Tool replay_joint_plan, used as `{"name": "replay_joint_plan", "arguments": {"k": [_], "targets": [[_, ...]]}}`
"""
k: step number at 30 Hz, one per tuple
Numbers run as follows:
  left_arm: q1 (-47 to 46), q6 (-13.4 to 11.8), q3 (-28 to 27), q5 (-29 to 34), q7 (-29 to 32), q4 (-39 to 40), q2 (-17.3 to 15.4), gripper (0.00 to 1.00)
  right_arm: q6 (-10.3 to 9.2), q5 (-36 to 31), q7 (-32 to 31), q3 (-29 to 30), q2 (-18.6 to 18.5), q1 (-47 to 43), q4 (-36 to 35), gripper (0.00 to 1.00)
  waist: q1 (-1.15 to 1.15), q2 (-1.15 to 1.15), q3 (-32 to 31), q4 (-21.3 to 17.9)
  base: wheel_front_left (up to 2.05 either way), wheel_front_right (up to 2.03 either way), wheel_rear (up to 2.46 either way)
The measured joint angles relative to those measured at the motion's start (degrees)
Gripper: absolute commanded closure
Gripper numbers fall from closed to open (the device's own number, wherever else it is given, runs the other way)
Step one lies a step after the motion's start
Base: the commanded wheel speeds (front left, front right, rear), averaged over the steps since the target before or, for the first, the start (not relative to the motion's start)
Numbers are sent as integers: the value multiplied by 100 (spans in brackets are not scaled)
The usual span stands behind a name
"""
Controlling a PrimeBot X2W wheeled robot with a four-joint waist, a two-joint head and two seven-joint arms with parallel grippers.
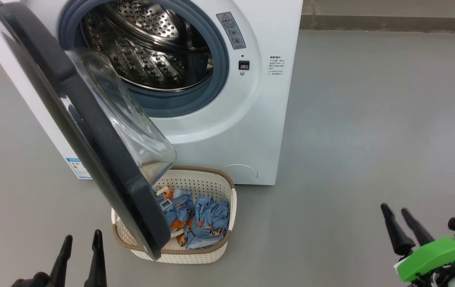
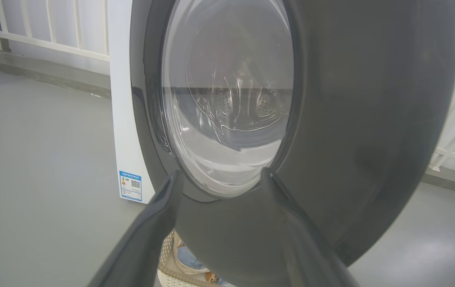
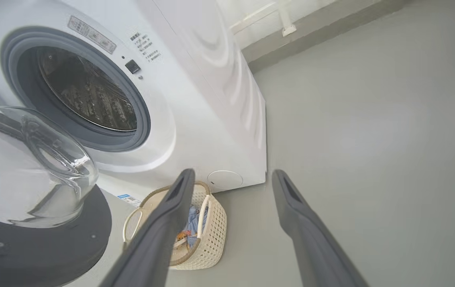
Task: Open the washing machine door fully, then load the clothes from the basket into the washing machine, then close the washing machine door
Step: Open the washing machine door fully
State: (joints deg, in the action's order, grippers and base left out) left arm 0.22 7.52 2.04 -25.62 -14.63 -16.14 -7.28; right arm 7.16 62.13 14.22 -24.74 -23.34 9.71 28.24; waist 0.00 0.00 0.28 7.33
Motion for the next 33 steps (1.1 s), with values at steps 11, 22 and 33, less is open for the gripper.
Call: {"name": "replay_joint_plan", "arguments": {"k": [11, 22, 33], "targets": [[-3, 0, 1, 2, 0, 0, 12, 0, 0, -2665, 7, 1869, 747, -731, -1046, 0, 0, 0, 5, 73, 0, 0, 0], [-3, -1, -1, 10, 0, -1, 11, 0, 0, -3656, 8, 2523, 1252, -1318, -1473, 0, 0, 0, 8, 128, 0, 0, 0], [-6, -1, -45, 10, 0, -12, 10, 0, 0, -3801, 7, 2523, 1332, -1482, -1445, 0, 0, 0, 41, 76, 0, 0, 0]]}}
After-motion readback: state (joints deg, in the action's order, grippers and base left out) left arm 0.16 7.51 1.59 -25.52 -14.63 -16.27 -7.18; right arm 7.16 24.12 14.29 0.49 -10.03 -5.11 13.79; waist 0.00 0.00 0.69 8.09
